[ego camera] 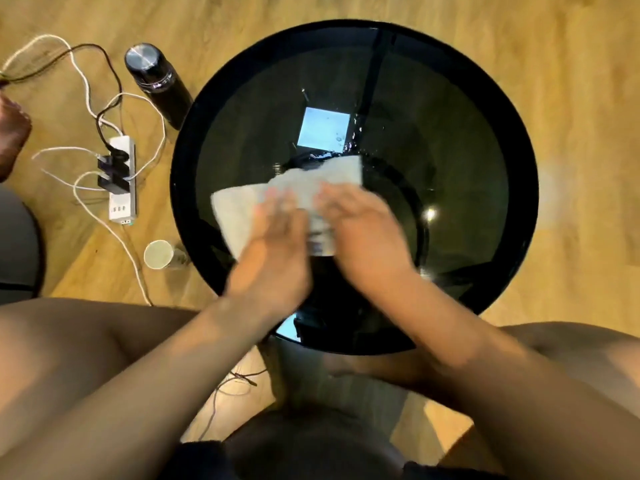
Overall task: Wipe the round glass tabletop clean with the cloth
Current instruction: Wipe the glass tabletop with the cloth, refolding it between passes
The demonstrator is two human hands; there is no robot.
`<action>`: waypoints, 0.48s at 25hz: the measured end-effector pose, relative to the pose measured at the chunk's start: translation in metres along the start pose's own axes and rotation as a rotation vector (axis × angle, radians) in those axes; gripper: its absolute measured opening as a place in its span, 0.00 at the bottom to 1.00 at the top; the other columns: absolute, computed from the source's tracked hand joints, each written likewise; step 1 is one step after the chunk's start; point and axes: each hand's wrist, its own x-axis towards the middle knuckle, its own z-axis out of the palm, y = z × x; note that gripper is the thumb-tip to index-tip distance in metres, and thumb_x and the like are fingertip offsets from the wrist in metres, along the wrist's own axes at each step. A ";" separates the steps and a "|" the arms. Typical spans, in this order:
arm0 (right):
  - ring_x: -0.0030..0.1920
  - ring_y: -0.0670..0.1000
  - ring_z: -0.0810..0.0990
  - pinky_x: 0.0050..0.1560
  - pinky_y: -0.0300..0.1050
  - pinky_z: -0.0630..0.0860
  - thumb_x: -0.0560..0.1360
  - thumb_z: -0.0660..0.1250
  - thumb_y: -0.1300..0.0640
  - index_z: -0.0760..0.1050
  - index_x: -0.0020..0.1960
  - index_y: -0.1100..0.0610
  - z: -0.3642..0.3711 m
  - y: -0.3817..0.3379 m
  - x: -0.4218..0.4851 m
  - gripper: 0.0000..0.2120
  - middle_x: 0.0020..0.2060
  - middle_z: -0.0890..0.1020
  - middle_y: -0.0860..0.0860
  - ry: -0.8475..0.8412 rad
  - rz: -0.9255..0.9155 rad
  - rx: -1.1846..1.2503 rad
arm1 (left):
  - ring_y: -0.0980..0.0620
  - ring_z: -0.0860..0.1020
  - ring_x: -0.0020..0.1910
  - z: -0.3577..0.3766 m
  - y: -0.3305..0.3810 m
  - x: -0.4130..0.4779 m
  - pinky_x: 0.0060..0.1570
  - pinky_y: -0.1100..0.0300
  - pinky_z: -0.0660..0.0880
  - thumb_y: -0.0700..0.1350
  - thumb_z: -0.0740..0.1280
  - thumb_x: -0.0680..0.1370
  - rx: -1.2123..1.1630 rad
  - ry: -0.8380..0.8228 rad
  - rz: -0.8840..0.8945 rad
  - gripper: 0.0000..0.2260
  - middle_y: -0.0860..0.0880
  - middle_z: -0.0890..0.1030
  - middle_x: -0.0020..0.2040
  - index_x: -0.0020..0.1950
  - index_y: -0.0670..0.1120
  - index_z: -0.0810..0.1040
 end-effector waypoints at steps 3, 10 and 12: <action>0.65 0.65 0.74 0.65 0.61 0.71 0.71 0.64 0.65 0.75 0.67 0.59 -0.035 0.099 -0.051 0.23 0.67 0.76 0.61 0.037 0.350 -0.107 | 0.41 0.38 0.79 0.026 0.091 0.047 0.75 0.49 0.34 0.40 0.56 0.77 -0.024 -0.047 0.276 0.34 0.41 0.44 0.81 0.79 0.40 0.41; 0.61 0.50 0.78 0.59 0.44 0.74 0.71 0.65 0.67 0.80 0.57 0.61 -0.018 0.028 -0.024 0.15 0.54 0.83 0.58 0.227 0.393 -0.008 | 0.39 0.39 0.79 0.028 0.051 0.048 0.76 0.45 0.41 0.42 0.44 0.81 0.140 -0.074 0.334 0.27 0.40 0.43 0.81 0.79 0.40 0.42; 0.57 0.42 0.77 0.57 0.41 0.72 0.73 0.64 0.66 0.80 0.54 0.60 0.014 -0.026 0.013 0.11 0.52 0.83 0.51 0.254 0.257 0.102 | 0.36 0.46 0.79 0.016 -0.025 0.023 0.77 0.43 0.44 0.43 0.41 0.77 0.276 -0.024 0.246 0.29 0.37 0.49 0.80 0.79 0.38 0.45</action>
